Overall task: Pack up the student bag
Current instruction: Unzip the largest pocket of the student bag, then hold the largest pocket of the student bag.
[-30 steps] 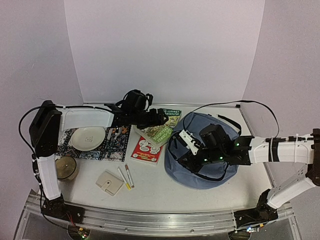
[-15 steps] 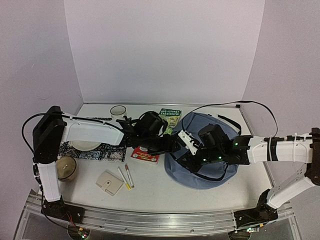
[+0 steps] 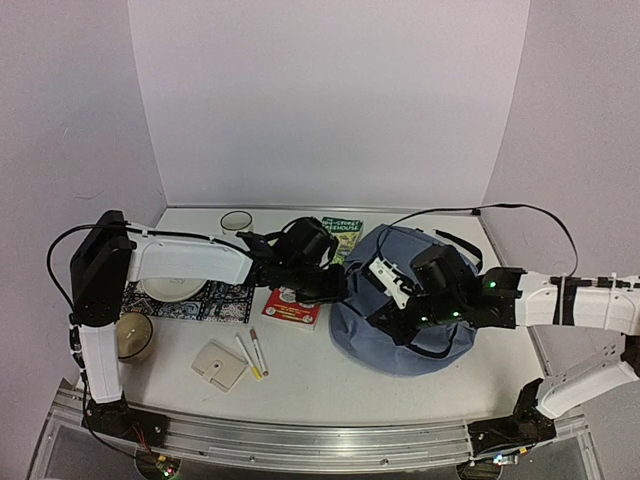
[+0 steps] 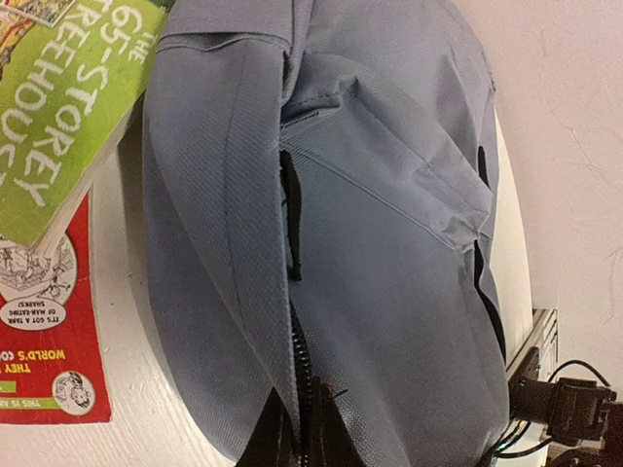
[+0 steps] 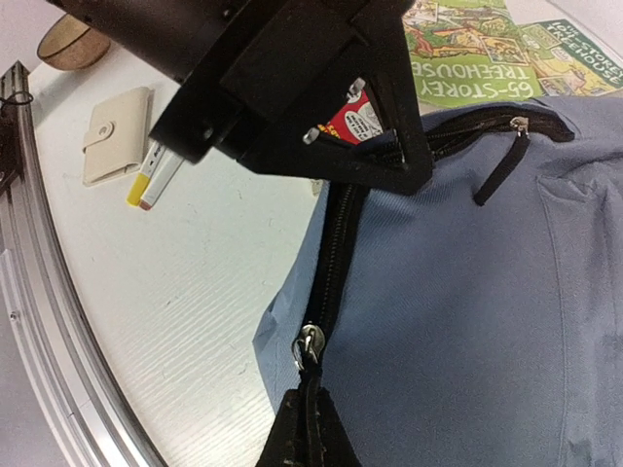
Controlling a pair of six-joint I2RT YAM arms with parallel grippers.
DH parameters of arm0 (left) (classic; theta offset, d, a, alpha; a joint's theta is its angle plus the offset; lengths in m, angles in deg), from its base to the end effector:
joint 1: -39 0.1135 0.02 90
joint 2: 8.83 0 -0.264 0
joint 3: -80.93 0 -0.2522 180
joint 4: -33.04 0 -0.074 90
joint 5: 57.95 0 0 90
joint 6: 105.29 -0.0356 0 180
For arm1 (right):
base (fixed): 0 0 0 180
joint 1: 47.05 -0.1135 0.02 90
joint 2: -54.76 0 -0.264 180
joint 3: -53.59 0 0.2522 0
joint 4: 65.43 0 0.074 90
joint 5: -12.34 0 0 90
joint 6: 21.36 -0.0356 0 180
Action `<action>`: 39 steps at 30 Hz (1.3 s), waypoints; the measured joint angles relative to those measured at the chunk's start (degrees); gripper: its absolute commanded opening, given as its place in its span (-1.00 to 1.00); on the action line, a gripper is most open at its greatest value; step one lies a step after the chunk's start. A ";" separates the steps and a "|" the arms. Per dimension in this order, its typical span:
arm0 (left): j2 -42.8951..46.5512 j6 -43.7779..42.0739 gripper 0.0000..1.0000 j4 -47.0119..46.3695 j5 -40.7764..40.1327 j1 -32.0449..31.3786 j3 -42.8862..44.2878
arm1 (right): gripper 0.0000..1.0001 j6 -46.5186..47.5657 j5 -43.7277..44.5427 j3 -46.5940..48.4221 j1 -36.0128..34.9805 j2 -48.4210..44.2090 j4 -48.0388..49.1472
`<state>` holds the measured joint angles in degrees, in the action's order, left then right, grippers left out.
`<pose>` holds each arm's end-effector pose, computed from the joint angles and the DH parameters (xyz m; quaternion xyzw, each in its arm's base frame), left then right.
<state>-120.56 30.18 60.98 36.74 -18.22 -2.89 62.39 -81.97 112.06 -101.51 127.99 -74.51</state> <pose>0.2358 -0.3716 0.2158 0.1100 0.9115 -0.3315 0.2171 0.1651 0.2358 0.2578 -0.3607 0.7559 0.3028 0.4547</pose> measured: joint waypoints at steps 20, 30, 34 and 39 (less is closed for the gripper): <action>-13.35 -23.73 -0.49 7.45 -0.69 9.41 26.01 | -1.00 -4.67 4.21 -1.81 0.19 -14.27 -10.92; -9.69 -18.86 0.73 7.86 -4.74 11.88 20.22 | -1.00 -4.79 2.22 -1.34 0.02 -4.78 -8.83; -3.00 -11.72 0.80 8.00 -4.93 11.79 11.39 | -1.00 -4.83 1.98 -0.01 0.02 -3.29 -7.80; 2.36 -3.44 0.80 8.10 -5.37 7.32 5.18 | -1.00 -4.76 1.96 0.34 0.02 -2.99 -7.02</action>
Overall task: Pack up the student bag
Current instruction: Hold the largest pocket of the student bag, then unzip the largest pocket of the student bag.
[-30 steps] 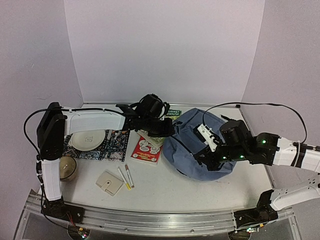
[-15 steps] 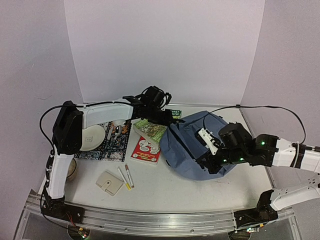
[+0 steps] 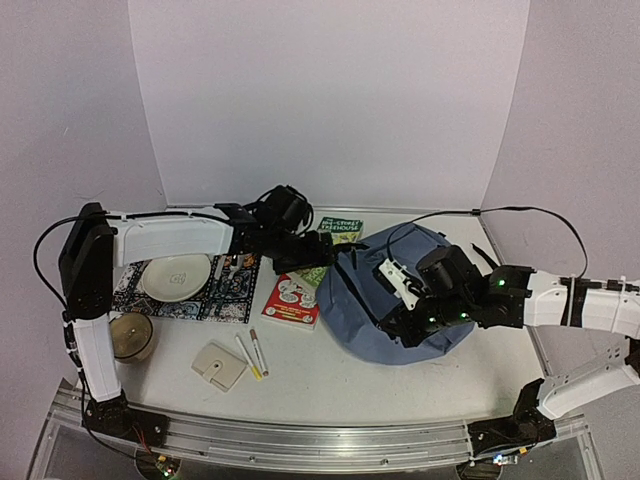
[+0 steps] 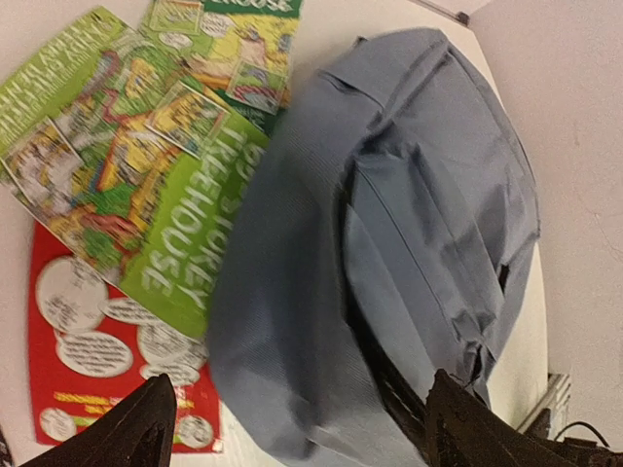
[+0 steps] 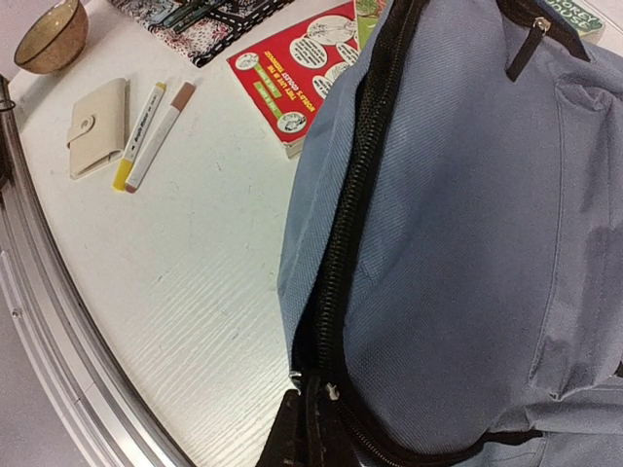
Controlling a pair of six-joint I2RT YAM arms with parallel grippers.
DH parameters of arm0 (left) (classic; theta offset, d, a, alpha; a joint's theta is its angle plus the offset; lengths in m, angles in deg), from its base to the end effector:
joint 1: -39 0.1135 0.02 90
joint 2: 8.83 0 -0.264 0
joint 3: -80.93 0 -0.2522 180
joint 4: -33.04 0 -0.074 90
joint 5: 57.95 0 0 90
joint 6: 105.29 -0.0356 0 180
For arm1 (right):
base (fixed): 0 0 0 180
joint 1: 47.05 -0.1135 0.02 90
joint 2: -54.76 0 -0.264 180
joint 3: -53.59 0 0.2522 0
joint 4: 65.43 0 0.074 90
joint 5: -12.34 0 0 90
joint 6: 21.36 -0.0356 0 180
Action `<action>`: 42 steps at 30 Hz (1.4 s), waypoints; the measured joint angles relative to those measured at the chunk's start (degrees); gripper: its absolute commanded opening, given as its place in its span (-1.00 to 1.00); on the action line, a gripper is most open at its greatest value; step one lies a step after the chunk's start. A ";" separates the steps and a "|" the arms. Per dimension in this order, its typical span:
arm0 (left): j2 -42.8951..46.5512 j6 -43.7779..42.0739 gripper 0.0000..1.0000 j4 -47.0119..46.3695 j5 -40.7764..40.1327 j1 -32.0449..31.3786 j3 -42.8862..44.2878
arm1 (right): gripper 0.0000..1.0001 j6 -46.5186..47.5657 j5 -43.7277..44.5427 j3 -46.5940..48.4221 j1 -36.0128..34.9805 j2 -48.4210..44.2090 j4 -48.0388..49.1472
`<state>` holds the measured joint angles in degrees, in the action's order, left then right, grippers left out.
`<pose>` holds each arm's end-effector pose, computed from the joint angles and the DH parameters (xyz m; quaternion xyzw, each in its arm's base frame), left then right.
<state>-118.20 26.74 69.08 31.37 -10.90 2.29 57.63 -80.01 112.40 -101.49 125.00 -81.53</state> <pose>0.2812 -0.3333 0.2512 0.0609 0.9186 -0.2768 0.2752 0.1588 0.2247 0.2613 -0.3262 0.7903 0.2950 0.4267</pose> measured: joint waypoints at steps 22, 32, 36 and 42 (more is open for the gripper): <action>-1.39 14.91 -1.00 -9.31 -1.01 -11.40 -5.62 | -1.00 -1.43 4.30 0.03 0.00 0.57 -0.18; 2.03 12.69 -1.00 -9.64 -1.74 -10.51 -6.84 | -1.00 -9.14 15.41 -0.22 0.08 -4.52 -7.45; 4.62 11.66 -1.00 -9.13 -1.29 -9.53 -7.27 | -1.00 -12.27 18.04 -0.76 2.59 -4.59 -9.30; 9.16 10.33 -1.00 -8.31 -0.31 -8.93 -8.95 | -1.00 -14.43 17.91 -1.74 11.11 -4.55 -10.48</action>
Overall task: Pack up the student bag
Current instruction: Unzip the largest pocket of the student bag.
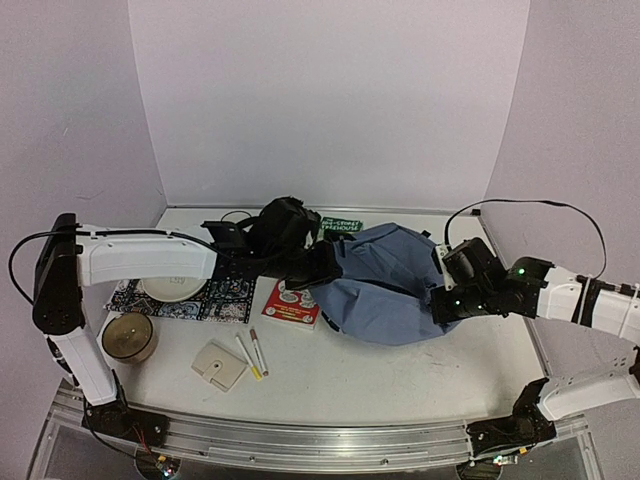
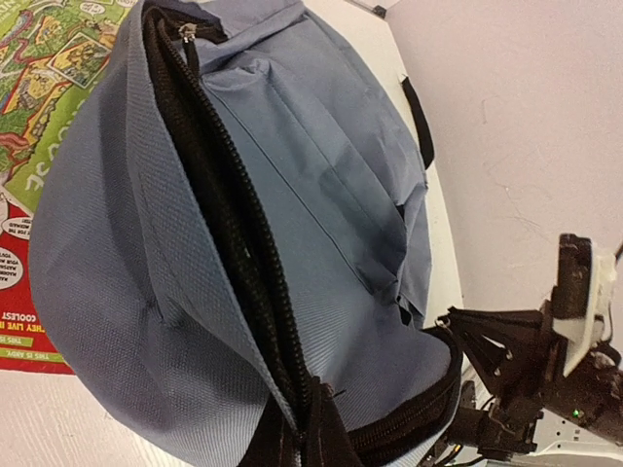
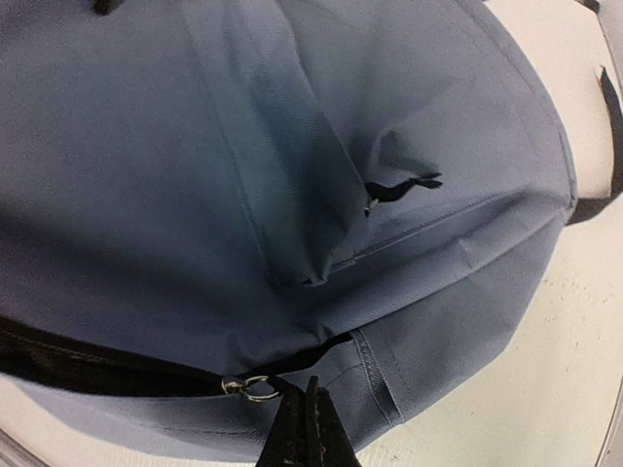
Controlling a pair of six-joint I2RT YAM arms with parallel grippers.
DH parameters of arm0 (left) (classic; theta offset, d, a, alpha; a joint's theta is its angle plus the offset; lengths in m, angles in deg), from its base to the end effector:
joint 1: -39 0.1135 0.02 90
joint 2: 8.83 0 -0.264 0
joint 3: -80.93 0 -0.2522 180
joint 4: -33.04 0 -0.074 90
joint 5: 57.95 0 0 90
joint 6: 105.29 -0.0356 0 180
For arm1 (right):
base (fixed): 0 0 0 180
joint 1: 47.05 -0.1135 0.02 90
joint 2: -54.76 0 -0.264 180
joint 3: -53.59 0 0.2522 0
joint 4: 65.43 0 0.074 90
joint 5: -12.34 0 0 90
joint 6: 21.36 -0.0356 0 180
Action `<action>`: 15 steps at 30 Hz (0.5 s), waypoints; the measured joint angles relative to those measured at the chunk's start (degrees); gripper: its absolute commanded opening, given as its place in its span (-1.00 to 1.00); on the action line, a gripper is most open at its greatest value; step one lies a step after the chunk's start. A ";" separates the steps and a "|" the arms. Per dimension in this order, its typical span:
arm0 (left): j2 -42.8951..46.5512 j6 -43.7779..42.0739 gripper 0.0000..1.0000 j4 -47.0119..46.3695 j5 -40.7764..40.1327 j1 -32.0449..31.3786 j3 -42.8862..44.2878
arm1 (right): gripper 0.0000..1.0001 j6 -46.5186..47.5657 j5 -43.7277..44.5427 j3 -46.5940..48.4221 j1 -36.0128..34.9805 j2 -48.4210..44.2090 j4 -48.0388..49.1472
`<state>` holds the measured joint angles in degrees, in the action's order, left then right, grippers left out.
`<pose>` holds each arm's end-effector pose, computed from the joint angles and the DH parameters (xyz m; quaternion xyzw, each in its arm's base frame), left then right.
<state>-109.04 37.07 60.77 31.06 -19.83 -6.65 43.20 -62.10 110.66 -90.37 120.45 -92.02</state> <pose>0.2106 -0.3470 0.2755 0.0462 0.8879 -0.3733 0.2650 0.1878 0.1640 0.2539 -0.0752 0.8787 0.1582 0.4441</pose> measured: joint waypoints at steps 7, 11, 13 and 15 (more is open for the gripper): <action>1.11 0.20 -1.00 -2.14 3.89 -0.73 -2.68 | -1.00 -0.45 -1.45 0.00 4.27 0.08 0.52; -0.64 0.67 -1.00 -5.59 5.99 -2.08 -3.45 | -0.98 -0.36 -1.05 -0.44 4.77 0.26 -0.21; -2.20 0.68 -0.91 -7.48 6.87 -2.96 -3.45 | -0.81 -0.05 -0.99 -0.77 5.09 0.24 -0.70; -3.85 0.66 -0.72 -8.66 7.28 -3.82 -3.45 | -0.60 0.78 -1.55 -1.06 5.21 -0.24 -0.79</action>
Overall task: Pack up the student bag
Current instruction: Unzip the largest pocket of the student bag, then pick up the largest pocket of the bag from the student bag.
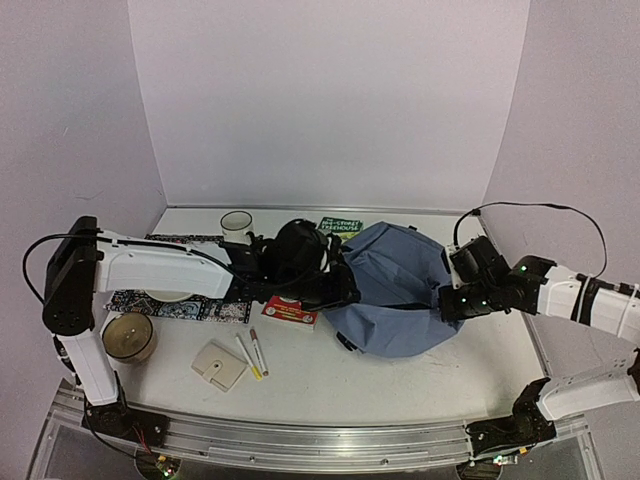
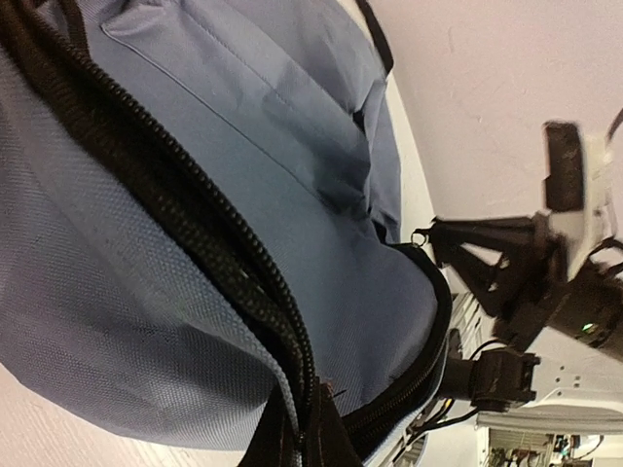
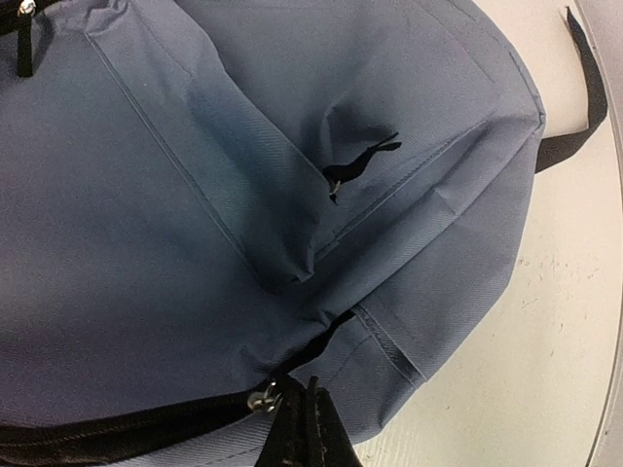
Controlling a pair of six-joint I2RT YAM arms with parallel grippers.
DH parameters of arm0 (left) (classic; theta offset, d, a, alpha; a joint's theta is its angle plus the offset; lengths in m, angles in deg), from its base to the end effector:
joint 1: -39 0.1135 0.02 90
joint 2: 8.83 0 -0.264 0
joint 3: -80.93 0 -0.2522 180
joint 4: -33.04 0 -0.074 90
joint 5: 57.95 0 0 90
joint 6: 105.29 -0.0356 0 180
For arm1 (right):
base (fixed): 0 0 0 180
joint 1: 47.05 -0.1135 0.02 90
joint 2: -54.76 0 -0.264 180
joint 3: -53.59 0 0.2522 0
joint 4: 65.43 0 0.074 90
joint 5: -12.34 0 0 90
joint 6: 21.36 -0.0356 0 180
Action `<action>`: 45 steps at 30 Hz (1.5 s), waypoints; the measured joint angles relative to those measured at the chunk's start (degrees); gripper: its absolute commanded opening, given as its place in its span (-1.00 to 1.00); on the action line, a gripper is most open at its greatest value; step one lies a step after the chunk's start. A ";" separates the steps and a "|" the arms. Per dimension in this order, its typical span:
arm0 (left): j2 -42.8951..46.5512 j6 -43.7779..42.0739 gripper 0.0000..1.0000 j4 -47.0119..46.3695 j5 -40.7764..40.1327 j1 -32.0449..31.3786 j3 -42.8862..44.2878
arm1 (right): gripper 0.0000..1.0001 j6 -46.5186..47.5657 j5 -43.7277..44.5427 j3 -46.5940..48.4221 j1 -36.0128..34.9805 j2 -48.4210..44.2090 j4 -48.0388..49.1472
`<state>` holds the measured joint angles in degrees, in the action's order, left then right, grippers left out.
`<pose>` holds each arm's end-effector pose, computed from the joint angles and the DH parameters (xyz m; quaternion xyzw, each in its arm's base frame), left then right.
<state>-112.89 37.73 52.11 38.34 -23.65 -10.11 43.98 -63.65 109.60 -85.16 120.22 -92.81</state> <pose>0.1886 -0.3732 0.2425 0.0997 0.8770 -0.4215 0.2078 0.1989 0.1450 0.2472 -0.0497 0.8879 0.1382 0.4360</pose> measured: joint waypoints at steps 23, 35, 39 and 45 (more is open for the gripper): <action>7.40 1.11 0.45 -4.62 -9.98 -0.64 -11.58 | 0.40 8.73 -20.33 3.02 -6.06 3.75 8.69; 7.14 3.02 -0.03 -7.86 -12.57 -0.62 -13.30 | 0.49 4.99 -20.63 5.64 -10.05 10.03 16.30; 5.40 4.20 -0.10 -10.01 -12.75 -0.62 -14.72 | 0.48 3.57 -20.35 6.59 -10.05 12.29 18.25; 2.28 5.06 -0.14 -11.68 -12.82 -0.62 -15.87 | 0.37 2.04 -20.35 7.20 -10.10 16.39 21.42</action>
<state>-110.61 42.79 40.43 25.52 -24.26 -25.98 46.03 -84.01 116.80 -95.26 136.61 -71.39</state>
